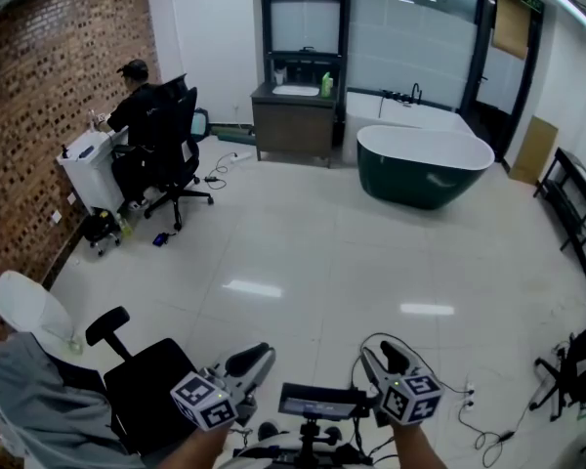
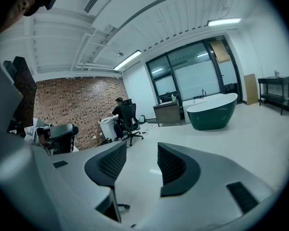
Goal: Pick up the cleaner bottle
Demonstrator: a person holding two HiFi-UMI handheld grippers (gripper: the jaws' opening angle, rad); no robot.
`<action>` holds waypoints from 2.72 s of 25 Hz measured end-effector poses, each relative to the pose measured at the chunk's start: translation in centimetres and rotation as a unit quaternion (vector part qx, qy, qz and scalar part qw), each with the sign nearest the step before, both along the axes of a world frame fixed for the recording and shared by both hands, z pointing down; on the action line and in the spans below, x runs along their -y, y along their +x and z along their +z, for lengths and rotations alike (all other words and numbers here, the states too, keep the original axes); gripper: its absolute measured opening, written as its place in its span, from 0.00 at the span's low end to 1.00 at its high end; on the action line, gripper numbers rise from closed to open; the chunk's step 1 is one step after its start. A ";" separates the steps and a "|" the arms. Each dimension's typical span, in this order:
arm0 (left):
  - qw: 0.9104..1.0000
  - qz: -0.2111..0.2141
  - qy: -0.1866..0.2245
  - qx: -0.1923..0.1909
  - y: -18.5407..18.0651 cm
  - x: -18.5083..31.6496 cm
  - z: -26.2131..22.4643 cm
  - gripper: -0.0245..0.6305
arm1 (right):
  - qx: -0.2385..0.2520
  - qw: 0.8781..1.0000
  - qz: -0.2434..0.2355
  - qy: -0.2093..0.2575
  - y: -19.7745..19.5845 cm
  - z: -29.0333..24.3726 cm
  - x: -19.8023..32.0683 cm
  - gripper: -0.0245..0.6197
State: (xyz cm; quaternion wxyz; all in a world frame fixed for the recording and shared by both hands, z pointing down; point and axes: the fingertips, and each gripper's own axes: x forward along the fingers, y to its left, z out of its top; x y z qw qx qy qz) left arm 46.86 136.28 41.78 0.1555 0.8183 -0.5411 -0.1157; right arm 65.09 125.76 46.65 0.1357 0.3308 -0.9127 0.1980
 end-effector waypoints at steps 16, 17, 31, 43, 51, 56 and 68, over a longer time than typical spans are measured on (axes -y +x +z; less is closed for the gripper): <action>0.999 0.045 -0.027 -0.007 -5.7 -3.0 2.6 0.15 | 0.012 0.999 0.033 -0.021 -6.4 1.9 -3.4 0.32; 0.998 0.048 -0.028 -0.007 -5.8 -2.9 2.6 0.15 | 0.012 0.999 0.033 -0.023 -6.6 2.0 -3.4 0.32; 1.000 0.003 -0.029 0.005 -7.4 5.1 2.4 0.16 | 0.000 1.000 0.018 -0.020 -7.6 3.0 5.7 0.32; 0.999 -0.047 -0.026 0.006 -7.7 16.8 1.2 0.20 | 0.008 1.000 -0.007 -0.019 -7.4 1.9 18.7 0.32; 0.998 -0.048 -0.035 0.008 -6.6 21.1 1.5 0.20 | 0.019 0.999 -0.008 -0.029 -6.9 2.6 23.0 0.32; 0.998 -0.054 -0.044 0.008 -7.3 22.5 1.8 0.20 | 0.017 0.999 -0.015 -0.043 -7.7 3.4 24.0 0.32; 0.998 -0.038 -0.042 -0.008 -13.6 29.9 2.9 0.20 | 0.005 0.999 -0.001 -0.044 -13.7 3.7 29.9 0.32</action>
